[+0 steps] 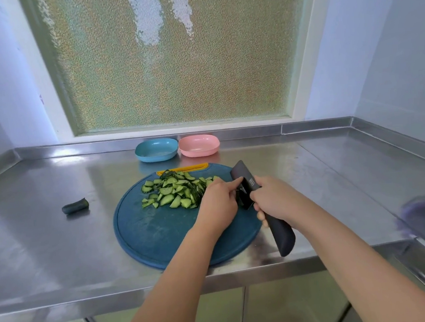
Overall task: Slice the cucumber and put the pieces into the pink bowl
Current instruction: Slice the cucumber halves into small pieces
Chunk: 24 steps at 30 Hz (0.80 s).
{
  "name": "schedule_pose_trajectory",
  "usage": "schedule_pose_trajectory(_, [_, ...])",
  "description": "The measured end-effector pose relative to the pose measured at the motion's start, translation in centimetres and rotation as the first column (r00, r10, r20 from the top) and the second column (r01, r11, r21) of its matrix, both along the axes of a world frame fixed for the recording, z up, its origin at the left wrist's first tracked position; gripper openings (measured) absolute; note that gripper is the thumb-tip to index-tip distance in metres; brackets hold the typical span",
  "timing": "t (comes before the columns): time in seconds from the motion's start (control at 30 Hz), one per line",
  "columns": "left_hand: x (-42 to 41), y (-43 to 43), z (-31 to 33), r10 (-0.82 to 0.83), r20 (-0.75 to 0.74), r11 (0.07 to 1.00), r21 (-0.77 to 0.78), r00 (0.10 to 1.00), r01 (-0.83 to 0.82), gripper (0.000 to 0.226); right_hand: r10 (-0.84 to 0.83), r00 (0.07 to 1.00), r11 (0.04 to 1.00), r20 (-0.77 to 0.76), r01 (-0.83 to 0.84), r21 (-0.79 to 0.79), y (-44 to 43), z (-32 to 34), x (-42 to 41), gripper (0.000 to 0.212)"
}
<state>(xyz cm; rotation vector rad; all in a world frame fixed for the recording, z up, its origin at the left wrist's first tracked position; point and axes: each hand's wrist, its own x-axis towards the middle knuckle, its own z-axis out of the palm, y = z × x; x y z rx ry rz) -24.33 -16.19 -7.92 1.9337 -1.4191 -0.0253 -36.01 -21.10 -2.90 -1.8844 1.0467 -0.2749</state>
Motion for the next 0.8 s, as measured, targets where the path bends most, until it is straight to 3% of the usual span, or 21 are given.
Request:
schedule_pose_trajectory(0.17, [0.0,0.1,0.1,-0.012,-0.008,1.0,-0.005,1.0,0.012,0.045,-0.016,0.998,0.998,0.068,0.012,0.061,-0.1,0.6,-0.3,0.031])
schedule_pose_trajectory(0.47, [0.0,0.0,0.0,0.003,0.012,1.0,0.016,1.0,-0.003,0.044,-0.022,0.999,0.999,0.034,0.021,0.043,0.4,0.5,0.0,0.026])
schedule_pose_trajectory(0.8, [0.1,-0.1,-0.2,0.016,0.036,1.0,0.012,0.999,-0.016,0.042,-0.04,0.997,0.994,-0.068,0.033,-0.102,2.2,0.8,0.5,0.033])
